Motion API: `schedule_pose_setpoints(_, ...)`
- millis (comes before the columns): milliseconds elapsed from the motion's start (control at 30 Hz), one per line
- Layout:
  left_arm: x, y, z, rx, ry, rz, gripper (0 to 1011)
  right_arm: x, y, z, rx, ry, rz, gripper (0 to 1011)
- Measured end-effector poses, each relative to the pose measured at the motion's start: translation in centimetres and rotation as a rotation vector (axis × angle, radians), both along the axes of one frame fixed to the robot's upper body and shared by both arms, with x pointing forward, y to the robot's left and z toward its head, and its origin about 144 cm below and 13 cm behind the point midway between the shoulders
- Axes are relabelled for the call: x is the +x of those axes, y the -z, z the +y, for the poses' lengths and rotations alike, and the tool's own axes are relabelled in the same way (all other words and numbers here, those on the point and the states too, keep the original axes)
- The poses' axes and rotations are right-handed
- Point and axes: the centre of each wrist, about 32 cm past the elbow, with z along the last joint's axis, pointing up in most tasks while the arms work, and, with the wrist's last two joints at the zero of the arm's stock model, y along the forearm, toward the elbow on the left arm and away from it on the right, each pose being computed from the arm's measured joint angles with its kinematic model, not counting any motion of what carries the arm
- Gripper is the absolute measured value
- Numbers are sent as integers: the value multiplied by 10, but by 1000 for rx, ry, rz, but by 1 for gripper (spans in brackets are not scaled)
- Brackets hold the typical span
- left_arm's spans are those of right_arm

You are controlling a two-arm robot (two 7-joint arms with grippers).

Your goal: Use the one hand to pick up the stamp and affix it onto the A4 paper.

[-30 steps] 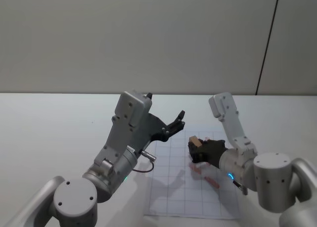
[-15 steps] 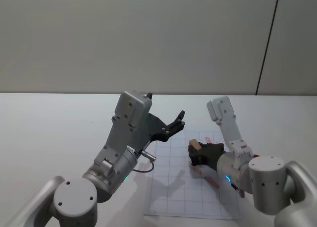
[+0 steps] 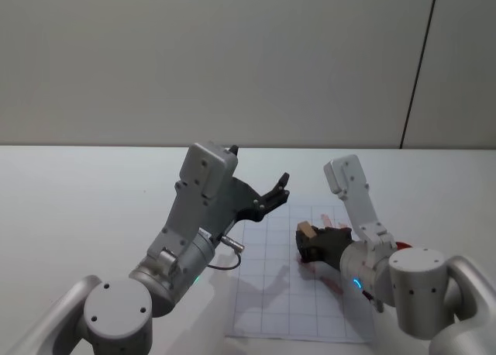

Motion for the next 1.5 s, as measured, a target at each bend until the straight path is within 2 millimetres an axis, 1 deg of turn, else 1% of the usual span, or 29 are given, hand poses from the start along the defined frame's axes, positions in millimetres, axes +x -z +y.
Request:
schedule_pose_setpoints(567, 0, 0, 0, 0, 0, 0, 1002, -1, 5, -3, -15, -13, -6, 220)
schedule_pose_setpoints(1500, 0, 0, 0, 0, 0, 0, 1002, 0, 7, -6, -24, -20, -5, 220)
